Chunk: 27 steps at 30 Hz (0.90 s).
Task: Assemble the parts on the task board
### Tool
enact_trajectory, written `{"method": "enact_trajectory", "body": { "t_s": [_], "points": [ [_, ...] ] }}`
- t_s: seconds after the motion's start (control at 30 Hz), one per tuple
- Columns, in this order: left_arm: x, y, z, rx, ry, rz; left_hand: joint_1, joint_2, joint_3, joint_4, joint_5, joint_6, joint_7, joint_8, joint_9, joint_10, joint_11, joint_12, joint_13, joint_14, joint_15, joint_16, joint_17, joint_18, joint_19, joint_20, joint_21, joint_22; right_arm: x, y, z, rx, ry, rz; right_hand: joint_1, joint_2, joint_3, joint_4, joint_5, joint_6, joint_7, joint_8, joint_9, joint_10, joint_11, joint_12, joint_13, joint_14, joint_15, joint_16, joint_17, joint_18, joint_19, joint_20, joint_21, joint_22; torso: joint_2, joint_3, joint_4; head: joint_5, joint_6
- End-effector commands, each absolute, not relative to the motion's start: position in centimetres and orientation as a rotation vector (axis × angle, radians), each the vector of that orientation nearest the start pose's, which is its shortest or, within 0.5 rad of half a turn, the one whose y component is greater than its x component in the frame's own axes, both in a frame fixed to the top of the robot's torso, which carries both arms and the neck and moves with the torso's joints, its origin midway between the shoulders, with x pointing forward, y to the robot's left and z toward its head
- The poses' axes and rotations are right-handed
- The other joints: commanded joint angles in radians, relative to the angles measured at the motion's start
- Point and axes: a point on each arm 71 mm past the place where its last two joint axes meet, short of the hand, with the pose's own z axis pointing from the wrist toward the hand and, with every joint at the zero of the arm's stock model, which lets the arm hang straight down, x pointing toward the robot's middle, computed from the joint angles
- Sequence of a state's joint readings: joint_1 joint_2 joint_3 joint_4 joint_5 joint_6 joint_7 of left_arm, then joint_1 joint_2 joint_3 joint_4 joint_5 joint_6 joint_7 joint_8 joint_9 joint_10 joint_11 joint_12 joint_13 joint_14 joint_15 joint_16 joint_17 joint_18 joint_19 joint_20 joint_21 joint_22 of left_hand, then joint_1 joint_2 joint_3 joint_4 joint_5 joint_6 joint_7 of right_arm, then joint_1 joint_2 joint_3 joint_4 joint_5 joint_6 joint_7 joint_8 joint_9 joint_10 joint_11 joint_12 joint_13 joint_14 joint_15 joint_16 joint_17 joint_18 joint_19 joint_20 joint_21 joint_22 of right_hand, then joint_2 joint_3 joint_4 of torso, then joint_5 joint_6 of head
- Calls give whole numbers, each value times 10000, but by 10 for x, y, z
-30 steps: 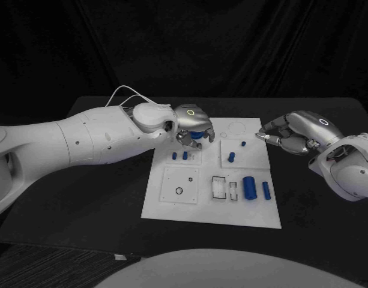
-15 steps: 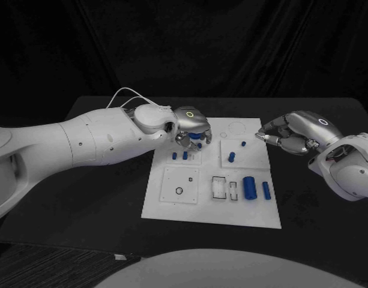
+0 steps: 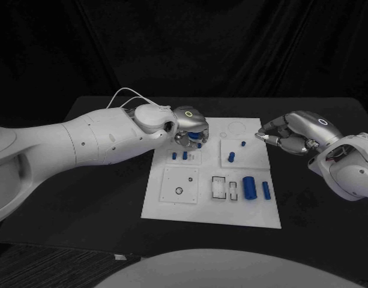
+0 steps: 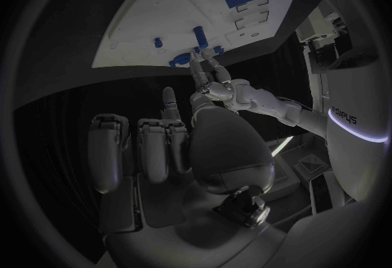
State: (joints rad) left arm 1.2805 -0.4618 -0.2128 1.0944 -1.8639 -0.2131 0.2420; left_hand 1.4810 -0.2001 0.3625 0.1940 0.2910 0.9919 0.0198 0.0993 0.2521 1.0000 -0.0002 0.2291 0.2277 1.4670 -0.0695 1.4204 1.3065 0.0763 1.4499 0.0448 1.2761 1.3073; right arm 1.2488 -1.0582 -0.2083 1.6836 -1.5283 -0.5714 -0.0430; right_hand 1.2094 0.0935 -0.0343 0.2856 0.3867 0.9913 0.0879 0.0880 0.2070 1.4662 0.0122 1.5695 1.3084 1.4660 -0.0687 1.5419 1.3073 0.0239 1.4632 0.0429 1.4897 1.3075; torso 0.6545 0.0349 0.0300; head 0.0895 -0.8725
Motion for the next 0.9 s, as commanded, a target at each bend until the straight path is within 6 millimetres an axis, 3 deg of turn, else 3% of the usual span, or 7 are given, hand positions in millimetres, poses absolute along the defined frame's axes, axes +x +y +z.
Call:
{"method": "enact_trajectory", "body": {
  "t_s": [0.03,0.3,0.9],
  "points": [
    [526,103,-229,9807,15909,-5814,48,-31,134,-68,50,49,-8,-66,3,60,-11,-101,-49,255,-41,-46,-36,-128,8,-54,-58,1793,433,-256,-191,-1953,15107,6092,-2,16,42,7,68,40,26,-64,-13,1046,15,13,2624,928,65,-19,2024,-28,681,63,7,2356,-9,3,-1,-4,-1],
    [527,105,-232,9776,15918,-5789,-94,-38,426,-250,-27,470,101,161,152,493,-60,-235,-115,271,-69,-71,-65,-134,30,-73,-34,1803,433,-256,-191,-1945,15103,6090,0,15,43,7,71,40,26,-64,-13,1046,14,13,2624,926,65,-22,2018,-30,685,63,15,2358,-6,3,-8,-10,-1],
    [525,100,-236,9884,15953,-5968,-214,-38,578,-495,-264,491,76,223,275,999,-123,-295,-112,255,-101,-132,-147,-117,-5,-97,-135,1779,435,-256,-192,-1946,15152,6050,3,4,42,12,62,41,25,-65,-14,1046,14,13,2624,923,63,-30,2003,-25,677,63,-1,2353,-12,3,0,-6,-1]
  ]
}}
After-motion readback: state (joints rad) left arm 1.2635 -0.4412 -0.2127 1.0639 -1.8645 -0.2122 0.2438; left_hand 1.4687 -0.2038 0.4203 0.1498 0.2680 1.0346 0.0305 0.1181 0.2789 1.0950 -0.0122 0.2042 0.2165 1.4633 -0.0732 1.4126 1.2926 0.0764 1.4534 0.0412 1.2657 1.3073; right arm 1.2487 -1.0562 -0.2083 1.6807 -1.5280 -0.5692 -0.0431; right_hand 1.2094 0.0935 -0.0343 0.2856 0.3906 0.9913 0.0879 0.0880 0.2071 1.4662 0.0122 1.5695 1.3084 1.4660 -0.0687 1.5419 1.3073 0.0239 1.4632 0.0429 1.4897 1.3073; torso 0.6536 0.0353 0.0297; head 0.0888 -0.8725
